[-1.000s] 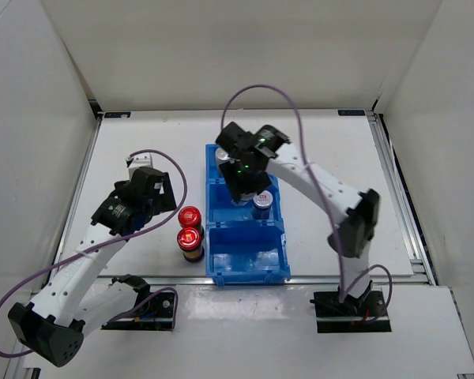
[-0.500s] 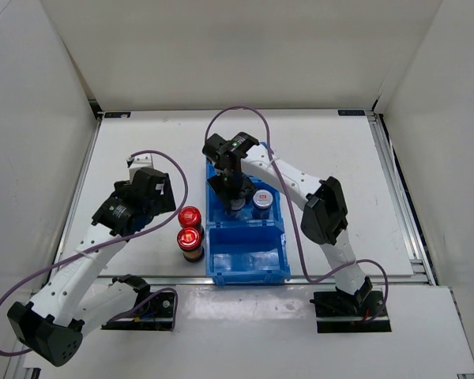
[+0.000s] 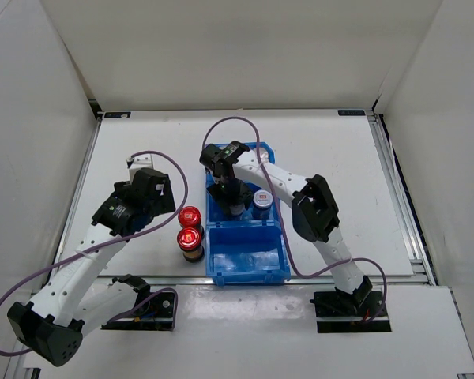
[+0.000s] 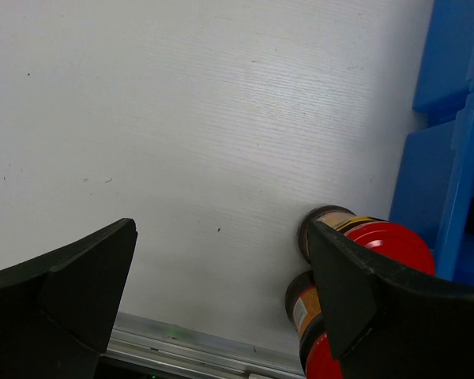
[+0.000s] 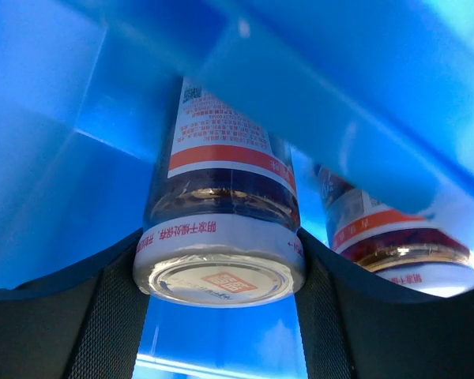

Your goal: Organize the condiment bottles

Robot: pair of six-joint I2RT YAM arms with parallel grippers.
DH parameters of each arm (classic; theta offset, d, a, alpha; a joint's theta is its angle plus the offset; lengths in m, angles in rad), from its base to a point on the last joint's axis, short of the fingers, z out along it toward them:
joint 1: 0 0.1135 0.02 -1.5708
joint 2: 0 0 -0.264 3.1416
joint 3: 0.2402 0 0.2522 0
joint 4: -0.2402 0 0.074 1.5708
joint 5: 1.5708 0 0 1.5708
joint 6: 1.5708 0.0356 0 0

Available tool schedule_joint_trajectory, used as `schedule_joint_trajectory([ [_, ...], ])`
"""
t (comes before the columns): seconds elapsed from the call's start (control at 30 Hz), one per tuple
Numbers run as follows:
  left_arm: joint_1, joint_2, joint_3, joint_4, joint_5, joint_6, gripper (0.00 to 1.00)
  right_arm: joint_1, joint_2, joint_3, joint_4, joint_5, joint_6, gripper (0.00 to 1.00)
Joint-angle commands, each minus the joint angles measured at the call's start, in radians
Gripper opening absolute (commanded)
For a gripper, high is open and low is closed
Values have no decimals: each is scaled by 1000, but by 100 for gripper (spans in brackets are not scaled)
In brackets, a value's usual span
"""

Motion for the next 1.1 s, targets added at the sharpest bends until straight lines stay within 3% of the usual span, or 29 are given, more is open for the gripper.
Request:
schedule_joint_trajectory([
  [0.0, -3, -12, -6, -15, -23, -11, 100, 1, -11, 15, 13, 29, -16, 48],
  [0.2, -3, -3, -6, -15, -14, -12, 100, 1, -9, 24, 3, 61, -4, 81],
  [0.33, -3, 6, -6, -15, 17, 5, 100, 1, -47, 76, -32, 81, 25, 95],
  [0.5, -26, -12, -6, 11, 86, 80, 100, 1, -115, 170, -130, 99, 62, 99],
  [0.6, -44, -56, -29, 70, 199, 119, 100, 1, -231, 170, -130, 109, 99, 100],
  [0.87, -73, -54, -74, 168, 377, 183, 100, 1, -387, 161, -109, 182, 144, 100],
  [1.07, -73, -7, -74, 180, 503, 200, 100, 1, -469, 58, -58, 205, 173, 100],
])
